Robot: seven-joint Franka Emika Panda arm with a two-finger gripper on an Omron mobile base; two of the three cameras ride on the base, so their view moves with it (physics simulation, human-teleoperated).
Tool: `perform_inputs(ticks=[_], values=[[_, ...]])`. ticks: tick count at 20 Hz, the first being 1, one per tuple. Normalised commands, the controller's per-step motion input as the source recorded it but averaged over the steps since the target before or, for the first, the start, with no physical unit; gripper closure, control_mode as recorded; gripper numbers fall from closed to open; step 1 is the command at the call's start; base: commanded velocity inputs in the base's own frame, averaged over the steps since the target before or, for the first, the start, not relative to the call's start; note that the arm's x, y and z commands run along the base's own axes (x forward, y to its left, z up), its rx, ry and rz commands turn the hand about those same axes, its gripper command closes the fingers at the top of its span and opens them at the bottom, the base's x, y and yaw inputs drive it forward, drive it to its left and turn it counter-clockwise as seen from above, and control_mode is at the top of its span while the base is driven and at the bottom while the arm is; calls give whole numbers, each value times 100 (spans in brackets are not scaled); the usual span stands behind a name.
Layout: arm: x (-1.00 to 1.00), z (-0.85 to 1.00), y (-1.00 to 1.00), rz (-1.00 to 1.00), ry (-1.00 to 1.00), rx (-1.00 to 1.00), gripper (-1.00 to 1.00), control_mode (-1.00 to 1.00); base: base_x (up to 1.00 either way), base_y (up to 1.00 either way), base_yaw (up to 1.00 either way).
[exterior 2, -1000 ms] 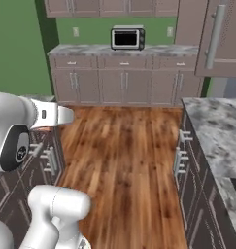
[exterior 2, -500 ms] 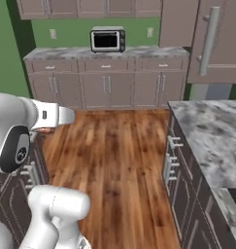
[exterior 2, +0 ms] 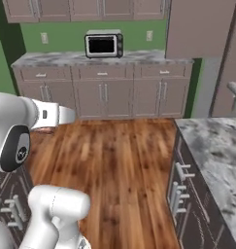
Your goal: Pick up the bar soap and bar soap from the sink, and place them back in the cabinet, and close the cabinet doors.
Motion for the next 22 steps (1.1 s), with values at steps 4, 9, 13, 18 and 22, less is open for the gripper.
perform_inputs(ticks=[4, 9, 13, 18, 22], values=[[0, 0, 0, 0, 0, 0, 100, 100, 69, 0, -13], [0, 0, 0, 0, 0, 0, 100, 100, 65, 0, -17], [0, 0, 0, 0, 0, 0, 100, 100, 66, 0, -16], [0, 0, 0, 0, 0, 0, 100, 100, 58, 1, -16], [0, 0, 0, 0, 0, 0, 100, 100, 50, 2, -19]])
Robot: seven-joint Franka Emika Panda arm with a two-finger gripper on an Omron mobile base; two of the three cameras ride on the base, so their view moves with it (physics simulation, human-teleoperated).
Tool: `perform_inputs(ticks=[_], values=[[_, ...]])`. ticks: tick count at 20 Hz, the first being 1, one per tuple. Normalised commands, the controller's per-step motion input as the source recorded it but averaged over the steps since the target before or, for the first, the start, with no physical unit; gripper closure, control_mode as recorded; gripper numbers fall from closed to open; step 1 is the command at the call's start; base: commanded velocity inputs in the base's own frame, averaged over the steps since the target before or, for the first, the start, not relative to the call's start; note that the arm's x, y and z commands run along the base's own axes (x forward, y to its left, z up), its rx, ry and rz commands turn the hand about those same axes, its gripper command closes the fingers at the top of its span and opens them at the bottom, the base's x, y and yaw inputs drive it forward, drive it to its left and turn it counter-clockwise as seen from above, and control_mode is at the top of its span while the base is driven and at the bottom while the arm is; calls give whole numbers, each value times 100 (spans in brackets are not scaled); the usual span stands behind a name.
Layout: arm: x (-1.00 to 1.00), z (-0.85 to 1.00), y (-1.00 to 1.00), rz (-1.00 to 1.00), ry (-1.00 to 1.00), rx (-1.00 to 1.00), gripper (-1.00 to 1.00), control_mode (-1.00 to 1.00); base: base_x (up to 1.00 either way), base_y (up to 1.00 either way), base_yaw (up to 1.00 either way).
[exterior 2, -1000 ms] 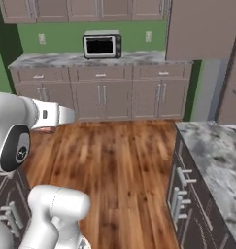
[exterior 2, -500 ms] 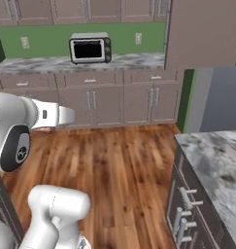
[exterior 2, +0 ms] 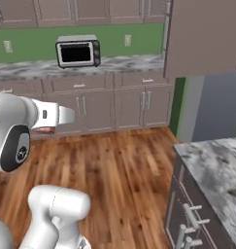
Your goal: Pick up the bar soap and bar soap from the sink, and place them back in the cabinet, and close the cabinet doors.
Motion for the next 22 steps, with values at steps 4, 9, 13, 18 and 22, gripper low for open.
perform_inputs(ticks=[4, 9, 13, 18, 22], values=[[0, 0, 0, 0, 0, 0, 100, 100, 28, 0, -37], [0, 0, 0, 0, 0, 0, 100, 100, 17, 0, -49], [0, 0, 0, 0, 0, 0, 100, 100, 22, 0, -56], [0, 0, 0, 0, 0, 0, 100, 100, 21, 0, -57], [0, 0, 0, 0, 0, 0, 100, 100, 34, 0, -56]])
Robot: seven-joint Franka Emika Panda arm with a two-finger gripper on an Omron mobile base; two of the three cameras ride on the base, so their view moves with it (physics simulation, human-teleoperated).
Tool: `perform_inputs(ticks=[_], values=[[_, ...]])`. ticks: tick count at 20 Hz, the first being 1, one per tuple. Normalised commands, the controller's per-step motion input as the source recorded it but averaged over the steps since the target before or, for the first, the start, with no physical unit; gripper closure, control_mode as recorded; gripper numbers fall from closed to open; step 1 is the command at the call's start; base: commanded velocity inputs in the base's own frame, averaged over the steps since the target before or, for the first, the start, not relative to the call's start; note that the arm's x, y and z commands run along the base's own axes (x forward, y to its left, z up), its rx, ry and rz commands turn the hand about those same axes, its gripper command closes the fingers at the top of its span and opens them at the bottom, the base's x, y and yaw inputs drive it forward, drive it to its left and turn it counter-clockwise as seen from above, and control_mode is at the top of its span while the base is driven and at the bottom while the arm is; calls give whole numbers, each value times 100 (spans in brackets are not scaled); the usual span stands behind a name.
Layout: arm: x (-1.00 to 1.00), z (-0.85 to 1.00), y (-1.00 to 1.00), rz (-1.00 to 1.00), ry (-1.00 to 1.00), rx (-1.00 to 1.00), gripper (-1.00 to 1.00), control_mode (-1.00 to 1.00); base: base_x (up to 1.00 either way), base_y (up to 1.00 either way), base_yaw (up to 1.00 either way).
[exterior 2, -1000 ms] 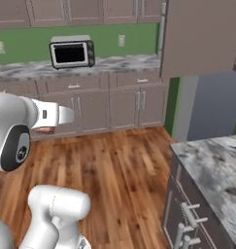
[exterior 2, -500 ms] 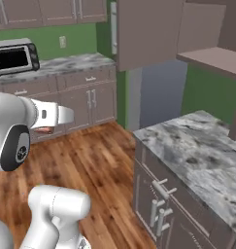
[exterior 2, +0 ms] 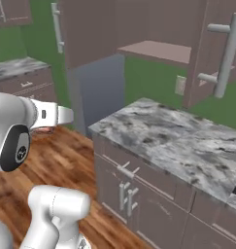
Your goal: Pick up the bar soap and bar soap from the sink, and place them back in the cabinet, and close the cabinet doors.
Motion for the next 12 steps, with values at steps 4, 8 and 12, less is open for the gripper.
perform_inputs(ticks=[4, 8, 12], values=[[0, 0, 0, 0, 0, 0, 100, 100, 44, 1, -55], [0, 0, 0, 0, 0, 0, 100, 100, 62, 12, -46], [0, 0, 0, 0, 0, 0, 100, 100, 75, 15, -37]])
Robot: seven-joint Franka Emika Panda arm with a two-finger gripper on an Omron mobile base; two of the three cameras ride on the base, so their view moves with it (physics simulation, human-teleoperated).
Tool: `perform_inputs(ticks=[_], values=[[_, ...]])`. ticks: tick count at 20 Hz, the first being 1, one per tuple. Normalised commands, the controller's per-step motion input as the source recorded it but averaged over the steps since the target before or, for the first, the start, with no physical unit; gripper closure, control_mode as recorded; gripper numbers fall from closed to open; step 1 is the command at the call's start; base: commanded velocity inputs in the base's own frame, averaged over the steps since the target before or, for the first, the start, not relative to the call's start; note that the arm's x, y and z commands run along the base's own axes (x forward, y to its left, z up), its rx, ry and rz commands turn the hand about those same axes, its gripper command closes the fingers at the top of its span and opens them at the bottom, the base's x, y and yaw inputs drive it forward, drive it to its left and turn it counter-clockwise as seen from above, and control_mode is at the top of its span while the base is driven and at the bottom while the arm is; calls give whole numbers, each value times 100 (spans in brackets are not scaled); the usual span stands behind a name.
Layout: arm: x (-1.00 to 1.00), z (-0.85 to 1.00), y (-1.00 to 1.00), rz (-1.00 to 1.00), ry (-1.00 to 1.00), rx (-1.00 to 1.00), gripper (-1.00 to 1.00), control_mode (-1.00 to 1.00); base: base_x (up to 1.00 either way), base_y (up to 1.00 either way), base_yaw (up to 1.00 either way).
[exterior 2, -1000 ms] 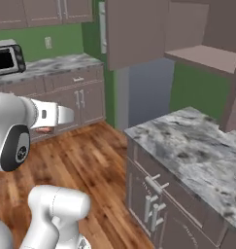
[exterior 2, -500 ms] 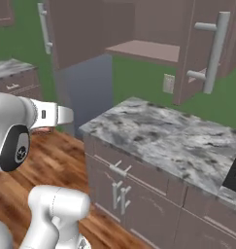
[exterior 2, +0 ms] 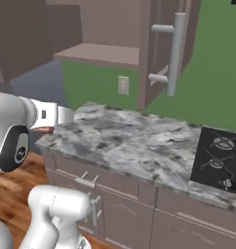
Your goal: Pick up the bar soap and bar soap from the sink, and place them back in the cabinet, and close the cabinet doors.
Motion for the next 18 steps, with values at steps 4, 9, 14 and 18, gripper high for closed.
perform_inputs(ticks=[4, 9, 14, 18], values=[[0, 0, 0, 0, 0, 0, 100, 100, 65, 15, -38], [0, 0, 0, 0, 0, 0, 100, 100, 38, 24, -36], [0, 0, 0, 0, 0, 0, 100, 100, 26, 36, -25], [0, 0, 0, 0, 0, 0, 100, 100, 28, 45, -9]])
